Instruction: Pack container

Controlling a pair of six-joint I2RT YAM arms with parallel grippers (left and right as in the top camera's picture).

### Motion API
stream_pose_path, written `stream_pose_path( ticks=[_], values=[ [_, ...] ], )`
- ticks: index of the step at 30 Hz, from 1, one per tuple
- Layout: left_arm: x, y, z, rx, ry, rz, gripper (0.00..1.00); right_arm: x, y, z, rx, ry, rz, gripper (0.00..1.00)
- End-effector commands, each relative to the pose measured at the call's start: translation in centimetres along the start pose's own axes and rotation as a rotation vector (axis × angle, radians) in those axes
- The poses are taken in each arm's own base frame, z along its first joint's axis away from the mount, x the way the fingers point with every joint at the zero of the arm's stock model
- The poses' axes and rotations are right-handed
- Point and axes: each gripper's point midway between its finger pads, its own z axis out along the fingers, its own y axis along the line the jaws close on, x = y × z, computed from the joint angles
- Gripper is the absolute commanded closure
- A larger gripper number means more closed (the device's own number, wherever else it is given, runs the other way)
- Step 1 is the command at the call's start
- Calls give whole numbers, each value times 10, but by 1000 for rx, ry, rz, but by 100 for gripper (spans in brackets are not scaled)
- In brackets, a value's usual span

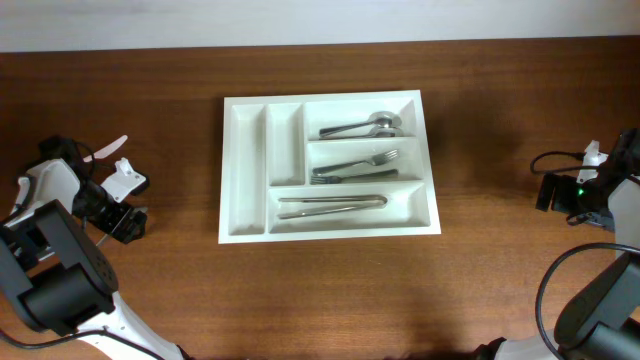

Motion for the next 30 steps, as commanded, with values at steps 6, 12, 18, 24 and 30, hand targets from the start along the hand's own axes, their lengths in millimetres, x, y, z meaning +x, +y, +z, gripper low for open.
stream_pose_path(
  ticks=[6,12,18,24,30],
  values=[
    [-4,1,4,-2,-22,28,7,0,2,2,-10,1,-3,1],
    [-4,1,4,-1,-22,28,29,0,2,2,-10,1,-3,1],
    [-4,1,4,0,-21,27,42,0,2,2,-10,1,-3,1],
    [-4,1,4,0,-21,27,55,0,2,2,-10,1,-3,1],
    [-4,1,4,0,-21,27,66,0,2,2,-10,1,-3,2]
  ],
)
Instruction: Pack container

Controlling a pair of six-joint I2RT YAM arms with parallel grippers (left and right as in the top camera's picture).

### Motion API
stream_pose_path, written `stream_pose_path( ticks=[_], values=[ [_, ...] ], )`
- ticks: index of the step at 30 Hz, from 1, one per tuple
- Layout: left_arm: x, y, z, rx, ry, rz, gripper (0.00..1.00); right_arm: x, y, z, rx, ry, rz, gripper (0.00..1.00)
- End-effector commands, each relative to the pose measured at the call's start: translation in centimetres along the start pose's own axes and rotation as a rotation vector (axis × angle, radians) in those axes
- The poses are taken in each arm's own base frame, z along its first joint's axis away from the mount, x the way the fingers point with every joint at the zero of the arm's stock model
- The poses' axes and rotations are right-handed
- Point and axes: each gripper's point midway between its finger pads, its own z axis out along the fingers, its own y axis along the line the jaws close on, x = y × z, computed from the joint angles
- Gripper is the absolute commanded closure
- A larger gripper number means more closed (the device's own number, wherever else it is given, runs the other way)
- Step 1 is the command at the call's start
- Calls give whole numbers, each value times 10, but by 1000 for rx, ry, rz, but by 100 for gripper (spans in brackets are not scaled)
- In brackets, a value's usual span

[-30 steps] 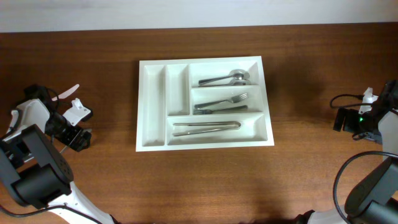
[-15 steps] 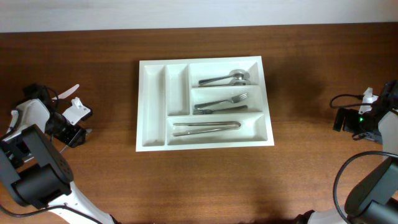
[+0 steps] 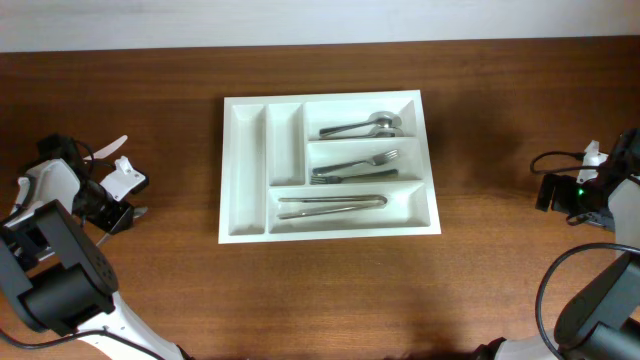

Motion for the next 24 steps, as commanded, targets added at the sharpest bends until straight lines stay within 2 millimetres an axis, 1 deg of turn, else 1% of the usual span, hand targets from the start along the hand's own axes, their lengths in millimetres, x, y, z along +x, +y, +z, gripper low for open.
stream_pose_path(
  ticks=[1,3,8,11,13,14,21,24],
  values=[
    [-1,-4,4,21,-10,12,69,0,2,2,-10,0,-3,1],
    [-1,-4,4,21,-10,12,72,0,2,2,-10,0,-3,1],
    [-1,-4,4,22,-9,11,74,0,2,2,-10,0,-3,1],
    [-1,-5,4,25,-8,11,81,0,2,2,-10,0,-3,1],
    [-1,-5,4,24,-8,11,87,0,1,2,-9,0,-3,1],
    [-1,-5,4,24,-8,11,88,0,1,2,-9,0,-3,1],
    [-1,-5,4,24,-8,11,90,0,2,2,-10,0,-3,1],
    [-1,-5,4,24,-8,11,98,0,2,2,-10,0,-3,1]
  ],
)
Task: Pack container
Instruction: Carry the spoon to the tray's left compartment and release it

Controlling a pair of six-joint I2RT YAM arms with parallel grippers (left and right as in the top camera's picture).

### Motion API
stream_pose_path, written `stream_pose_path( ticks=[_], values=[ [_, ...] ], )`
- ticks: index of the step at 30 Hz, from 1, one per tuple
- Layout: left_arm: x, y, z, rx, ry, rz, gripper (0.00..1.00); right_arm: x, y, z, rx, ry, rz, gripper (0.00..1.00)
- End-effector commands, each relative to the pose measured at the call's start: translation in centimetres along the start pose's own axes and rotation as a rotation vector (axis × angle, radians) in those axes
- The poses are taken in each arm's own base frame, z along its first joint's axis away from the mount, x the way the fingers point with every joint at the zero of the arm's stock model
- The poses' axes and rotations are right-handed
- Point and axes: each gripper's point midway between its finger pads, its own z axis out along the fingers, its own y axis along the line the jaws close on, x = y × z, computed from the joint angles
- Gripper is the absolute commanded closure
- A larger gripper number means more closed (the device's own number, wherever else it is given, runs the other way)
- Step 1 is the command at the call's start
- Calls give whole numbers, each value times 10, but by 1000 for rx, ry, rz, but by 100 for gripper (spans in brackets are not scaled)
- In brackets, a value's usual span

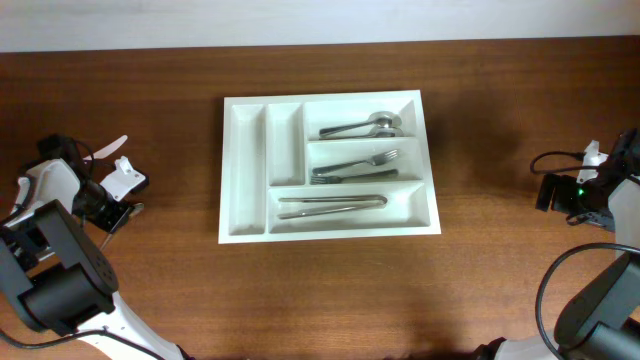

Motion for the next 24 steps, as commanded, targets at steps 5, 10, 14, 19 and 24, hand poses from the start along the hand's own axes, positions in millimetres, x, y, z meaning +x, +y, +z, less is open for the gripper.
stream_pose_path(
  ticks=[5,10,14,19,24],
  values=[
    [-1,-5,4,23,-8,12,98,0,2,2,-10,0,-3,1],
    [-3,-6,4,23,-9,12,98,0,2,2,-10,0,-3,1],
    [-16,-10,3,16,-13,29,98,0,2,2,-10,0,-3,1],
    [-59,-6,-9,-53,-68,-94,98,0,2,2,-10,0,-3,1],
    [-116,0,-37,-124,-178,-281,98,0,1,2,-9,0,-3,1]
  ],
)
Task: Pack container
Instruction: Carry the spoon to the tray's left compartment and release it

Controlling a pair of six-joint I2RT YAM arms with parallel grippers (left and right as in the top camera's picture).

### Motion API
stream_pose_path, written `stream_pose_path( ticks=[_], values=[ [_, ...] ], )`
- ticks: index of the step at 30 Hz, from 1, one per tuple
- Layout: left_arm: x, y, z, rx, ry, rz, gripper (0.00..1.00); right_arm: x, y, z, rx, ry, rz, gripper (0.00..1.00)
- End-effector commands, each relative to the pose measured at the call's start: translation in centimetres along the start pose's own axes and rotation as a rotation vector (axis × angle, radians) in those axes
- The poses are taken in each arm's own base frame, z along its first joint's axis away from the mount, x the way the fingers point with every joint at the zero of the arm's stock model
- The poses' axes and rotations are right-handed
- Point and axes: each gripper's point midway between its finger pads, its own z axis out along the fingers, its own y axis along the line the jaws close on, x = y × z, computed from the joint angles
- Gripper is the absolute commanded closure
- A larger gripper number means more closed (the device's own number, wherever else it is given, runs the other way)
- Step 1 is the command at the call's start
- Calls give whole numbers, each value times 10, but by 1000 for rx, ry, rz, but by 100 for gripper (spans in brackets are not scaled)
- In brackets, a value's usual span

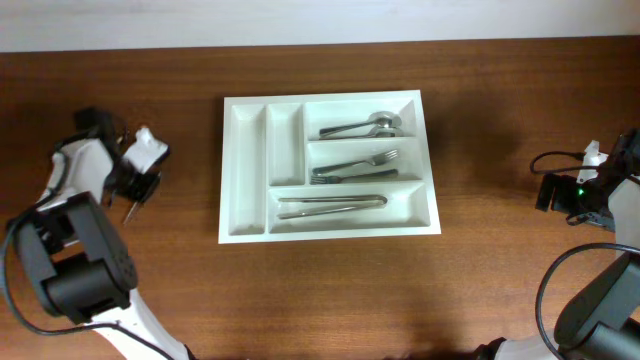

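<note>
A white cutlery tray [330, 165] lies in the middle of the table. Its upper right compartment holds spoons [362, 126], the one below it forks [355, 166], and the long bottom one knives [332, 205]. The two narrow left compartments [265, 165] are bare. My left gripper [136, 196] hangs over the wood a little left of the tray, its fingers drawn together to a thin tip with nothing in them. My right gripper [553, 192] sits far to the right, well apart from the tray; its jaws are too small and dark to read.
The left arm's base and links [70, 260] fill the lower left corner. The right arm and its cables [600, 250] take up the right edge. Bare brown wood surrounds the tray, and the table's far edge [320, 45] runs along the top.
My left gripper has moved to the right and away from the table's front, from the far left edge to a spot nearer the tray. The right arm and the cutlery have not moved.
My left gripper rested at the far left edge, its dark fingers showing wide at first, then narrower at each later moment. Now it stands closer to the tray's left side. The tray, its cutlery and the right arm stayed the same throughout.
</note>
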Motion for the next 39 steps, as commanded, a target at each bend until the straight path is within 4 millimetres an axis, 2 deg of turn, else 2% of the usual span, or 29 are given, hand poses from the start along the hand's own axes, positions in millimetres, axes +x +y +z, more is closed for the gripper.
stream_pose_path(
  ticks=[1,4,8,10,14,17,25,39],
  values=[
    [-48,1,-22,-33,-96,-231,98,0,2,2,-10,1,-3,1],
    [-81,-4,-41,-43,-160,-370,98,0,2,2,-10,1,-3,1],
    [-114,-20,-63,-22,-215,-530,98,0,2,2,-10,1,-3,1],
    [-125,-36,-69,19,-222,-557,98,0,2,2,-10,1,-3,1],
    [-141,-85,-74,196,-212,-582,98,0,2,2,-10,1,-3,1],
    [-142,-114,-76,281,-170,-601,98,0,2,2,-10,1,-3,1],
    [-147,-148,-77,303,-128,-556,98,0,2,2,-10,1,-3,1],
    [-147,-150,-77,305,-124,-554,96,0,2,2,-10,1,-3,1]
  ],
)
